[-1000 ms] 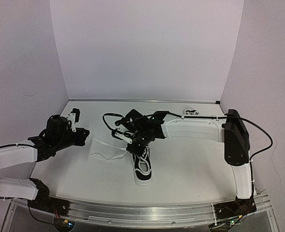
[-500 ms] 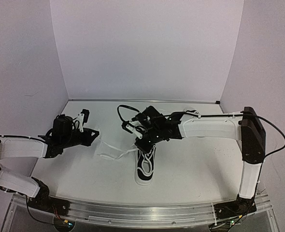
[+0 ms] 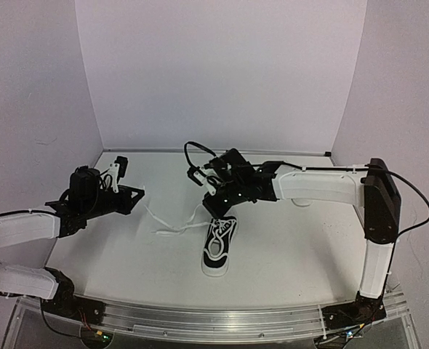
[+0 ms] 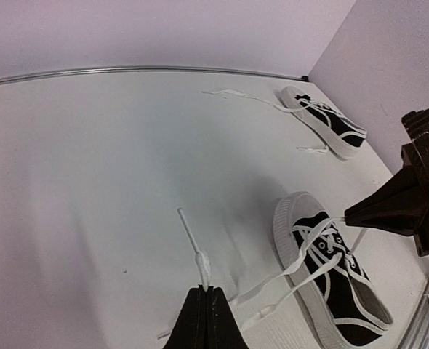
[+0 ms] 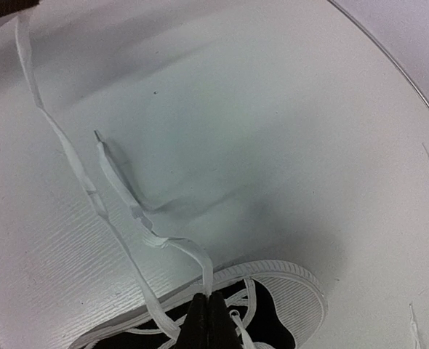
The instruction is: Tie the shoes
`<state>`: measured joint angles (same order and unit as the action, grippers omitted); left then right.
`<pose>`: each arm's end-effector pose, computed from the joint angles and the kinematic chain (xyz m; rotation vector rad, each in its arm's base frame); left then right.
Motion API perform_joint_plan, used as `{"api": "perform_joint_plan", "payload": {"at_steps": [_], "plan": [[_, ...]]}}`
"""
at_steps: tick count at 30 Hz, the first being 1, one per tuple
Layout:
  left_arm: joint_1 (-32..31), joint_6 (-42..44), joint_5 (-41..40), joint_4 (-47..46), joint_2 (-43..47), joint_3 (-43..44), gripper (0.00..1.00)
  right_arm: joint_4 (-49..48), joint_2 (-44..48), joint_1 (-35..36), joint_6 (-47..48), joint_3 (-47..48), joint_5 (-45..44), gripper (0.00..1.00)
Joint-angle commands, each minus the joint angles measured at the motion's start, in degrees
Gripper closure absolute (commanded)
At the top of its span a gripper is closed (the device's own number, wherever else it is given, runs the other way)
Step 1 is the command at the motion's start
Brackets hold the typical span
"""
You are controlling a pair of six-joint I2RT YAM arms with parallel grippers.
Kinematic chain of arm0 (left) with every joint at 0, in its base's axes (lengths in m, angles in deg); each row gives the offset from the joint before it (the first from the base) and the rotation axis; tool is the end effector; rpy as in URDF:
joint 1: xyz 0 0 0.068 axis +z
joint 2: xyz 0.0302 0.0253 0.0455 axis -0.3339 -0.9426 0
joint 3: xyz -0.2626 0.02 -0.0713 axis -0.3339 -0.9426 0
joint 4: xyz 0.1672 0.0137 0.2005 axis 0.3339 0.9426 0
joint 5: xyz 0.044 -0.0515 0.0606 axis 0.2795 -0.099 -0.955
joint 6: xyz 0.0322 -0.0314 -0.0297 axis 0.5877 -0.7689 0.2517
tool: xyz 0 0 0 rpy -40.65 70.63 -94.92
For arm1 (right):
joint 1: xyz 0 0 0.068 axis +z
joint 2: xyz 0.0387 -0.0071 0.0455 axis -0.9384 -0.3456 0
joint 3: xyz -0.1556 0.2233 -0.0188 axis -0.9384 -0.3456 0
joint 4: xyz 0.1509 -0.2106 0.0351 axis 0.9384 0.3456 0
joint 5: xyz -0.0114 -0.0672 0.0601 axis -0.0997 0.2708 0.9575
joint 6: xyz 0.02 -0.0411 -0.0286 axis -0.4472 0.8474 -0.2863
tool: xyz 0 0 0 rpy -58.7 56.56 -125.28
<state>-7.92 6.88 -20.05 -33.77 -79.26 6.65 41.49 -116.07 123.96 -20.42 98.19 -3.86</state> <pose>0.2104 -0.1175 0.2238 0.3508 1.9727 -0.6886 0.2605 0.3644 0.2409 -1.2260 2.0201 0.4811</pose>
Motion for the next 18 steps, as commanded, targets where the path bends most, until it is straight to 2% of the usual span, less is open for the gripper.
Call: {"api": "perform_joint_plan", "payload": {"at_steps": [1,6,11,18], "plan": [[0.2,2.1,-7.8,10.8,1.5,4.8,1.0,-2.6,0.8,-0.8,-1.1,0.3,1.6,1.0],[0.2,5.7,-1.2,7.3,-1.5,6.1,1.0,-3.5,2.8,-0.7,0.9,-2.6,4.6,1.0],[0.2,8.7,3.6,-0.7,-12.3,9.8,1.0,-6.2,6.3,-0.8,1.1,-6.6,6.0,1.0],[0.2,9.7,23.8,-16.0,-31.6,18.4,1.0,-8.8,10.2,-0.8,1.7,-10.6,5.5,1.0]]}}
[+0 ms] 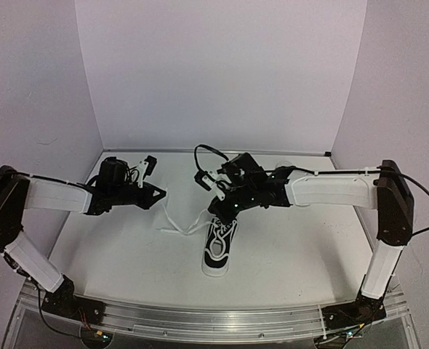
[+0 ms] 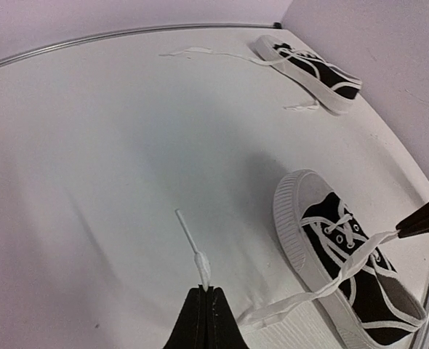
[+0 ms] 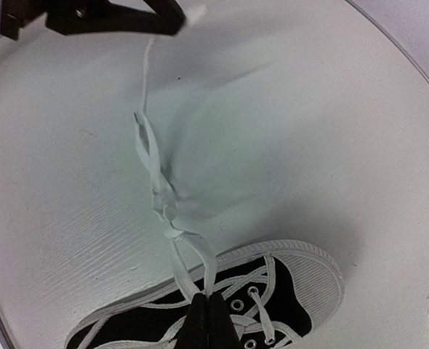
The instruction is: Tie the shoes
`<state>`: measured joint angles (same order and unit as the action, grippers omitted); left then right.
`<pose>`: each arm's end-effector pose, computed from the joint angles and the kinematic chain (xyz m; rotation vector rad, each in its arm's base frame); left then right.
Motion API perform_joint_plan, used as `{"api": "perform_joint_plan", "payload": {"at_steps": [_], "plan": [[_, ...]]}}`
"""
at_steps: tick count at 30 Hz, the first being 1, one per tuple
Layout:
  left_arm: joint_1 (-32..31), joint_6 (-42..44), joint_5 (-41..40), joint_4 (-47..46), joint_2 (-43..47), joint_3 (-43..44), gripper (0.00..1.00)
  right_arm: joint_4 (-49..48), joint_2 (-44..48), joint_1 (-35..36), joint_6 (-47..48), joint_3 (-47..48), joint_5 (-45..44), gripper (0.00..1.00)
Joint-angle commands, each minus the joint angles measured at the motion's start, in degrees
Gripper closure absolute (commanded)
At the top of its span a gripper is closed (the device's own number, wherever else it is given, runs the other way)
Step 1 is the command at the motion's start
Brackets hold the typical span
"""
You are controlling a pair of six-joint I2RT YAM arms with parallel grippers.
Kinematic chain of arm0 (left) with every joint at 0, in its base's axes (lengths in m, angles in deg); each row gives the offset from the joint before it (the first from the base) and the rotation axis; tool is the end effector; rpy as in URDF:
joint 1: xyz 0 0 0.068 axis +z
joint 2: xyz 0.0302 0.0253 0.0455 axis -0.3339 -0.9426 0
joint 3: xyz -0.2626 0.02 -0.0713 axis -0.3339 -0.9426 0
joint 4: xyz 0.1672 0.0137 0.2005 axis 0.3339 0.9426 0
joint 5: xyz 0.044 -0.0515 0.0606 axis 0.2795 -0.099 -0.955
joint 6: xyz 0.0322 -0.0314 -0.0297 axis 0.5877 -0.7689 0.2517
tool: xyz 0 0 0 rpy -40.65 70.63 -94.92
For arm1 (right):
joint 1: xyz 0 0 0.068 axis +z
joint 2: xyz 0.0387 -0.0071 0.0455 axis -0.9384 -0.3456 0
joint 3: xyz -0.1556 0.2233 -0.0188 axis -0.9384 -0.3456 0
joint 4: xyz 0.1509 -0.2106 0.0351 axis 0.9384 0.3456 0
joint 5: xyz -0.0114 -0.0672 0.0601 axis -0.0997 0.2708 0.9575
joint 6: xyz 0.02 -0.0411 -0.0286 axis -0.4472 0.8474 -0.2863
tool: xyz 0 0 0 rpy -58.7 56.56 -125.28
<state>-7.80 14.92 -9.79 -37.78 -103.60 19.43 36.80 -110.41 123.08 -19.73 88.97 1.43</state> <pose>0.2772 -0.1583 0.1934 0.6068 2.0416 -0.7645 0.2475 0.3410 0.2359 -1.2611 1.9892 0.5779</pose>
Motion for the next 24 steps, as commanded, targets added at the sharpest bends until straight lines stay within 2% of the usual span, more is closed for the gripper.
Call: {"api": "perform_joint_plan", "payload": {"at_steps": [1,4,9,18,24], "plan": [[0.0,1.1,16.0,-14.7,-9.0,6.4,1.0,-4.4,4.9,0.0,1.1,-1.9,0.1,1.0],[-0.3,-1.5,22.1,-21.3,-14.5,9.4,1.0,-5.0,5.7,0.0,1.2,-2.7,-0.3,1.0],[-2.2,-1.7,26.5,-24.8,-20.4,13.3,1.0,-5.4,6.2,-0.1,1.4,-3.0,-0.1,1.0],[-6.9,-2.3,30.6,-28.3,-28.0,17.0,1.0,-5.6,6.4,-0.2,1.2,-3.4,0.2,1.0],[-9.7,1.7,34.9,-24.8,-28.2,15.9,1.0,-6.0,7.1,-0.9,0.9,-4.4,0.2,1.0]]}}
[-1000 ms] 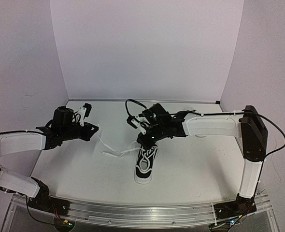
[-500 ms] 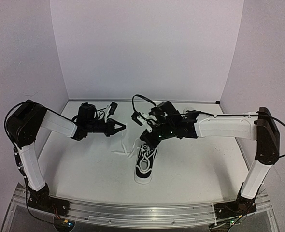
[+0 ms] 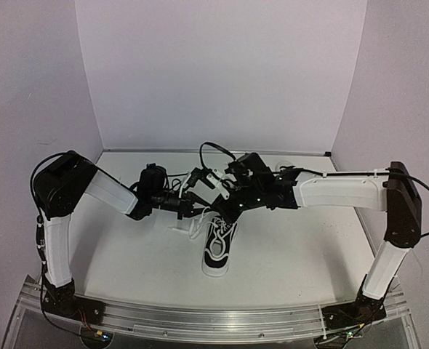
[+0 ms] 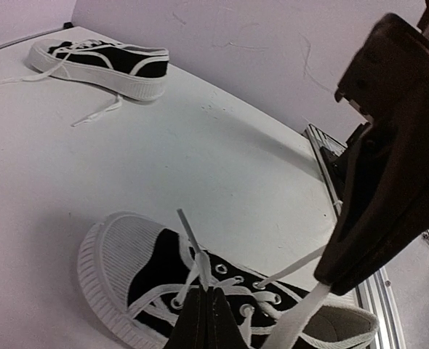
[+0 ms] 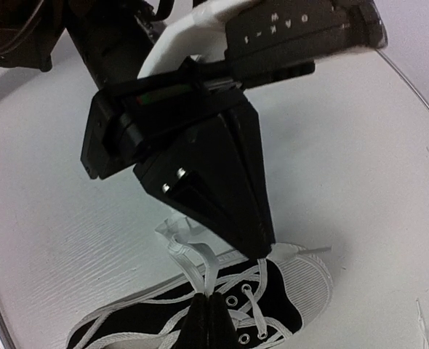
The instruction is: Tie the shoes
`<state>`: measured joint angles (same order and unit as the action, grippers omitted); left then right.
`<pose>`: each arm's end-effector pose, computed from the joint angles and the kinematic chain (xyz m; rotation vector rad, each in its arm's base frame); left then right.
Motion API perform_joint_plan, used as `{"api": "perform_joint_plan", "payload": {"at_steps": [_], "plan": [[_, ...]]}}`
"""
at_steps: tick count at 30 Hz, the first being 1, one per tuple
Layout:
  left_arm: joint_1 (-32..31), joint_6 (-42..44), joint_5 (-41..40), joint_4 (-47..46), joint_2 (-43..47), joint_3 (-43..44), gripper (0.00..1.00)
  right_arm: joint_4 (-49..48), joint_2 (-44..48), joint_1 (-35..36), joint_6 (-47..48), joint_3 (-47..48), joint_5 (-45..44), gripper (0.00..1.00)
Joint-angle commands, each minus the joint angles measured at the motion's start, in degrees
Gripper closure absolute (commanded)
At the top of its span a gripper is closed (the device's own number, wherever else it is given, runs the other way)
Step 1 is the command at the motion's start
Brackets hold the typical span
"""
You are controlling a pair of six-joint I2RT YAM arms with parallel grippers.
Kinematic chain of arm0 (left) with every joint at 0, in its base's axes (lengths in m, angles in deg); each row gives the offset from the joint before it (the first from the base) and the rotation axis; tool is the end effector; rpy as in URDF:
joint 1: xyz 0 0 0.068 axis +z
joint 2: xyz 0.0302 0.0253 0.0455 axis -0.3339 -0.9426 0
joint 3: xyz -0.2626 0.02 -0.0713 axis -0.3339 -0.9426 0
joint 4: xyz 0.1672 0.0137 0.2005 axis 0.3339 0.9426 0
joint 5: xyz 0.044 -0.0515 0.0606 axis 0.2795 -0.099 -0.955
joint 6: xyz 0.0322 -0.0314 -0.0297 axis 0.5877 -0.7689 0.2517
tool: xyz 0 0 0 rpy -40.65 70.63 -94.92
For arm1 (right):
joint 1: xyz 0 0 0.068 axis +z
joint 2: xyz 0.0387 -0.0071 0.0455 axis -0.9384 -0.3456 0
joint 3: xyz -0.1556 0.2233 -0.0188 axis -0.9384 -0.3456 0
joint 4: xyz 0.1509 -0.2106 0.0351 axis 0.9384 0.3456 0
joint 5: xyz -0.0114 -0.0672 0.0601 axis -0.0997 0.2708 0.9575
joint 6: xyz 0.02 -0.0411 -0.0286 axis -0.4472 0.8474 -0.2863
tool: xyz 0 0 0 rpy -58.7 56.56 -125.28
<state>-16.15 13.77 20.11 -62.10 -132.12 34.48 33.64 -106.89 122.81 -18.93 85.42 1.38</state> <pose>0.3144 -0.2601 0.1415 1.0882 1.6739 -1.3624 0.2420 0.3303 0.2445 -1.2437 1.9320 0.5836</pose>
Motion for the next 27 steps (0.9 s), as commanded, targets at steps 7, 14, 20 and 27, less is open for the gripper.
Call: {"api": "perform_joint_plan", "payload": {"at_steps": [7,14,20,27], "plan": [[-2.3,3.9,10.5,-0.9,5.3,-4.8,1.0,-3.3,4.5,-2.3,-0.6,-2.1,1.2,1.0],[-4.4,8.4,12.1,5.7,6.3,-3.9,1.0,-3.6,3.2,-3.1,-1.3,-1.4,3.8,1.0],[-4.9,8.2,11.6,3.3,4.9,-2.3,1.0,-3.5,1.8,-3.3,-3.1,-1.0,7.0,0.95],[-4.9,1.1,11.0,-10.7,2.0,-2.8,1.0,-3.2,3.2,-7.0,-7.4,-1.9,11.9,0.72]]}}
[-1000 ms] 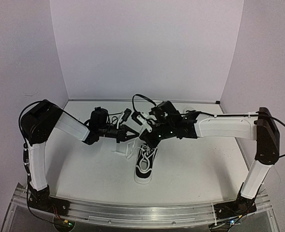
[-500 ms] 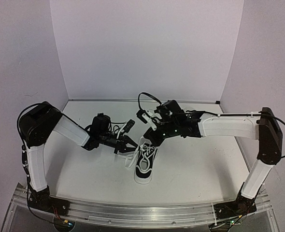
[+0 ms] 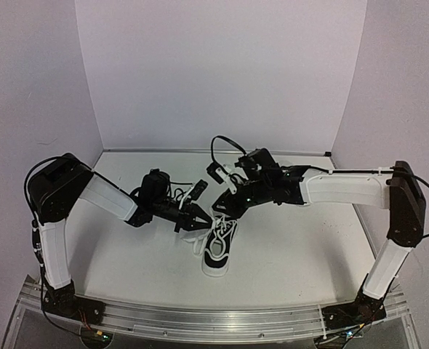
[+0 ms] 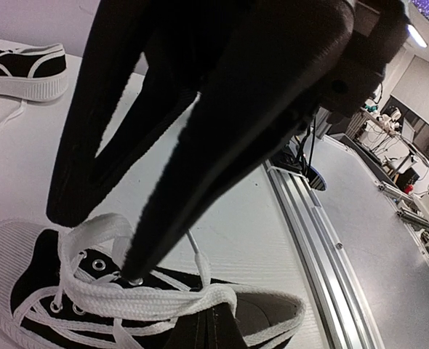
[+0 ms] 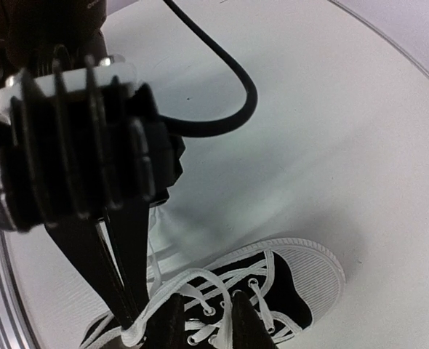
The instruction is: Tie the shoes
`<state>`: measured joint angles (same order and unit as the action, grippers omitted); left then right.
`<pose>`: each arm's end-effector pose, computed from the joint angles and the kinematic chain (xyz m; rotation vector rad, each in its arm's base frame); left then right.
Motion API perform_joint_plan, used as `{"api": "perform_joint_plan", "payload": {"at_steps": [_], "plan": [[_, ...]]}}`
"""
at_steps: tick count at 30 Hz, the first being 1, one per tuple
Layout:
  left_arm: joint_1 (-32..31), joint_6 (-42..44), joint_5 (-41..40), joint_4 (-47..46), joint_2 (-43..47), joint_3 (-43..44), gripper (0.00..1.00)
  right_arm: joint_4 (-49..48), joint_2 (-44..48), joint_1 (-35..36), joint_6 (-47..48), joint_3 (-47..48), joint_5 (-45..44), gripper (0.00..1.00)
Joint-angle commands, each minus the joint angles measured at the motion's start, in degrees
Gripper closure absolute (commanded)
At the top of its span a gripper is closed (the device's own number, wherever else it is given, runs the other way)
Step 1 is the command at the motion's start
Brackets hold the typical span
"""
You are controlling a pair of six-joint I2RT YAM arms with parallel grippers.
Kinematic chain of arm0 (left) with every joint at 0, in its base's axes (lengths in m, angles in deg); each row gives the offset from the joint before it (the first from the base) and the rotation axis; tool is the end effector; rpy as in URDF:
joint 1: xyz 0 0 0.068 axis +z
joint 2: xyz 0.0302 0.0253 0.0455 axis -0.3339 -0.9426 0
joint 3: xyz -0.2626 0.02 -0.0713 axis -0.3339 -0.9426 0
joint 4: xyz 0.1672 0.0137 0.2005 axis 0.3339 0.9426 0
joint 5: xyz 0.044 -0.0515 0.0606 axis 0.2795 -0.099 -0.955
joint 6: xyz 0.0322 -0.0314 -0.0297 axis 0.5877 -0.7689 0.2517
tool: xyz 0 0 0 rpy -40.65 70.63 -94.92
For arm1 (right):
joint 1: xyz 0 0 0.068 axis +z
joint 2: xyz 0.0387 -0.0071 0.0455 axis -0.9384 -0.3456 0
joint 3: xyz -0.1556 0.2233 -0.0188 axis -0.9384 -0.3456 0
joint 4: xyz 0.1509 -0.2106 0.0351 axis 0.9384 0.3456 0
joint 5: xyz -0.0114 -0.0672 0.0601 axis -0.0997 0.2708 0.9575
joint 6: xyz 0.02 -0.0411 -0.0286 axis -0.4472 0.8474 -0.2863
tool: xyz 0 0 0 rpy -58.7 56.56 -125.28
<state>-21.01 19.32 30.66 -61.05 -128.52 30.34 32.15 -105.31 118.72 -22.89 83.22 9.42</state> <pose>0.2716 -0.2736 0.1461 1.3491 1.5034 -1.5312 0.2562 0.3096 0.2453 -1.1763 1.9740 0.7403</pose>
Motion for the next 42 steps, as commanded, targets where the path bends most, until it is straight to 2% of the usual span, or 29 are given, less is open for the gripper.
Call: {"api": "perform_joint_plan", "payload": {"at_steps": [1,4,7,12,20,42], "plan": [[0.0,-5.9,0.5,-13.8,-2.2,1.1,1.0,-1.7,2.1,-3.8,-4.5,0.0,4.7,0.66],[0.0,-8.4,0.3,-18.3,-3.4,0.9,1.0,-1.8,4.4,-6.5,-8.0,-1.4,8.4,0.52],[0.0,-9.8,-0.3,-20.8,-4.1,0.9,1.0,-2.0,6.5,-8.3,-10.8,-2.7,11.8,0.43],[0.0,-10.0,-0.7,-21.4,-4.2,0.8,1.0,-4.8,8.0,-9.7,-15.7,-5.7,19.5,0.4],[0.0,-9.6,-1.8,-21.5,-3.7,0.0,1.0,-16.9,5.2,-9.8,-27.4,-11.3,27.4,0.54],[0.0,-10.4,-3.0,-21.5,-3.9,0.7,1.0,-19.8,0.2,-8.7,-29.2,-11.1,29.0,0.77]]}}
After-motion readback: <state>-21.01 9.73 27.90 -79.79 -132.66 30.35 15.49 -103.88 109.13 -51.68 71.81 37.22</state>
